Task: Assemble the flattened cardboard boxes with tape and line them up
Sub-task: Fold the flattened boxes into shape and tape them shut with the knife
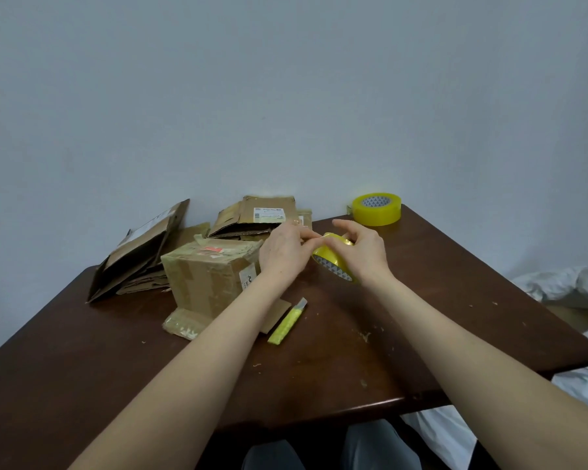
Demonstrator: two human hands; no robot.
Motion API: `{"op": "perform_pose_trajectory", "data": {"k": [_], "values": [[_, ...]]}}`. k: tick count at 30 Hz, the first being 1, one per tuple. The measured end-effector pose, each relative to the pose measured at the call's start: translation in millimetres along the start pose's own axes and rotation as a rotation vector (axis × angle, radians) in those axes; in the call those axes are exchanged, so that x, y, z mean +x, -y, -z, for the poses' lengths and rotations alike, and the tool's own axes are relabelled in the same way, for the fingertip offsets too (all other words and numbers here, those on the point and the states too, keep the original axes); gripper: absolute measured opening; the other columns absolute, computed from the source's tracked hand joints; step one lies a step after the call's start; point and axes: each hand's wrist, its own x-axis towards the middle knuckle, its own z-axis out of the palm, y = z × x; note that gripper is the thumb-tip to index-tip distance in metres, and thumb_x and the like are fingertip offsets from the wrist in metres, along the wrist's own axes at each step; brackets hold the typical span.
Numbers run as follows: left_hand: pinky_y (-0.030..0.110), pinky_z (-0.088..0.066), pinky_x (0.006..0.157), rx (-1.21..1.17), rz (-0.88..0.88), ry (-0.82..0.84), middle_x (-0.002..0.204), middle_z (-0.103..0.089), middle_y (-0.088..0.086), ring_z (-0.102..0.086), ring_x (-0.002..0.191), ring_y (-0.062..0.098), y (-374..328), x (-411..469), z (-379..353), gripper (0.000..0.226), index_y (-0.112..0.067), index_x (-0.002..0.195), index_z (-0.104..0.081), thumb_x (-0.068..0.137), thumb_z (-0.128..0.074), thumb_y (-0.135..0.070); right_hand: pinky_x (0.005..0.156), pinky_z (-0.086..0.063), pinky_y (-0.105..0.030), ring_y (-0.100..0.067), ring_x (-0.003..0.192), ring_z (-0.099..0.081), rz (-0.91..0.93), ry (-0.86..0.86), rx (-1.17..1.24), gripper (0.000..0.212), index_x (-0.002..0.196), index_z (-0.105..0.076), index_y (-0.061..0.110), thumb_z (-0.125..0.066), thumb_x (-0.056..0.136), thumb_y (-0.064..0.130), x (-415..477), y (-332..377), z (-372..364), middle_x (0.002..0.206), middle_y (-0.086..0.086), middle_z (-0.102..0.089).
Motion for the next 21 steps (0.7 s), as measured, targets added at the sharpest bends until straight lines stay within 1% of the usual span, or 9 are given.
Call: {"op": "perform_pose_trajectory", "data": {"k": [2, 5, 7, 9, 11, 14, 17, 19, 21], "values": [[0.028, -0.043, 0.068, 0.001, 0.038, -0.012, 0.106, -0.067, -0.008, -0.059, 0.102, 0.015, 1, 1, 3, 0.021, -0.031, 0.094, -0.075, 0.088, -0.06, -0.045, 0.08, -0.041, -0.025, -0.014, 0.093, -0.058, 0.007, 0.012, -0.027, 0.036, 0.12, -0.067, 0.024, -0.069, 0.085, 0.033, -1, 2, 0, 0.094, 0.002, -0.065], [0.03, -0.048, 0.067, 0.03, 0.06, -0.014, 0.097, -0.071, -0.004, -0.063, 0.095, 0.019, 1, 1, 6, 0.024, -0.028, 0.093, -0.075, 0.089, -0.059, -0.045, 0.076, -0.041, -0.022, -0.012, 0.09, -0.059, 0.058, 0.013, -0.039, 0.023, 0.108, -0.073, 0.022, -0.068, 0.086, 0.028, -4, 6, -4, 0.095, 0.001, -0.069], [0.032, -0.05, 0.066, -0.008, 0.084, -0.039, 0.084, -0.071, -0.001, -0.061, 0.077, 0.019, 3, 2, 13, 0.028, -0.024, 0.085, -0.076, 0.09, -0.058, -0.044, 0.073, -0.04, -0.022, -0.011, 0.088, -0.058, 0.047, -0.009, -0.045, 0.019, 0.104, -0.074, 0.021, -0.068, 0.086, 0.027, -5, 8, -2, 0.091, 0.002, -0.067], [0.036, -0.053, 0.064, -0.058, 0.117, -0.126, 0.06, -0.062, 0.004, -0.048, 0.053, 0.018, 13, 6, 26, 0.039, -0.019, 0.06, -0.066, 0.092, -0.057, -0.039, 0.076, -0.042, -0.025, -0.013, 0.093, -0.059, 0.003, -0.05, -0.085, 0.018, 0.102, -0.074, 0.022, -0.066, 0.087, 0.026, -5, 4, 4, 0.095, 0.002, -0.068], [0.039, -0.055, 0.062, -0.062, 0.114, -0.18, 0.06, -0.063, 0.012, -0.046, 0.048, 0.02, 26, 10, 39, 0.038, -0.02, 0.058, -0.055, 0.093, -0.055, -0.035, 0.081, -0.045, -0.029, -0.02, 0.102, -0.06, -0.014, -0.066, -0.219, 0.018, 0.104, -0.072, 0.023, -0.065, 0.088, 0.027, -7, -7, 11, 0.104, 0.0, -0.069], [0.034, -0.051, 0.061, 0.013, 0.083, -0.168, 0.078, -0.071, 0.008, -0.063, 0.069, 0.023, 34, 7, 54, 0.027, -0.024, 0.072, -0.063, 0.095, -0.051, -0.033, 0.085, -0.048, -0.035, -0.026, 0.105, -0.059, -0.038, 0.045, -0.519, 0.019, 0.108, -0.067, 0.026, -0.061, 0.091, 0.031, -12, -18, 12, 0.111, -0.001, -0.067], [0.031, -0.05, 0.063, 0.056, 0.117, -0.214, 0.092, -0.07, -0.001, -0.063, 0.081, 0.019, 57, 5, 64, 0.027, -0.022, 0.091, -0.071, 0.099, -0.045, -0.027, 0.093, -0.045, -0.039, -0.024, 0.112, -0.054, 0.003, 0.206, -0.793, 0.023, 0.112, -0.064, 0.028, -0.059, 0.092, 0.038, -15, -10, 0, 0.119, 0.0, -0.06], [0.03, -0.046, 0.065, 0.08, 0.169, -0.276, 0.108, -0.069, 0.002, -0.062, 0.087, 0.019, 86, 8, 76, 0.031, -0.018, 0.112, -0.069, 0.099, -0.041, -0.023, 0.093, -0.043, -0.038, -0.024, 0.115, -0.051, 0.065, 0.198, -0.764, 0.029, 0.115, -0.064, 0.026, -0.056, 0.093, 0.043, -15, 8, -14, 0.117, -0.001, -0.055], [0.035, -0.047, 0.076, 0.116, 0.219, -0.282, 0.122, -0.063, 0.007, -0.058, 0.104, 0.023, 118, 13, 87, 0.035, -0.015, 0.121, -0.064, 0.099, -0.037, -0.021, 0.091, -0.045, -0.036, -0.023, 0.113, -0.053, 0.135, 0.172, -0.57, 0.032, 0.12, -0.063, 0.022, -0.05, 0.097, 0.039, -17, 34, -35, 0.117, -0.002, -0.055]]}}
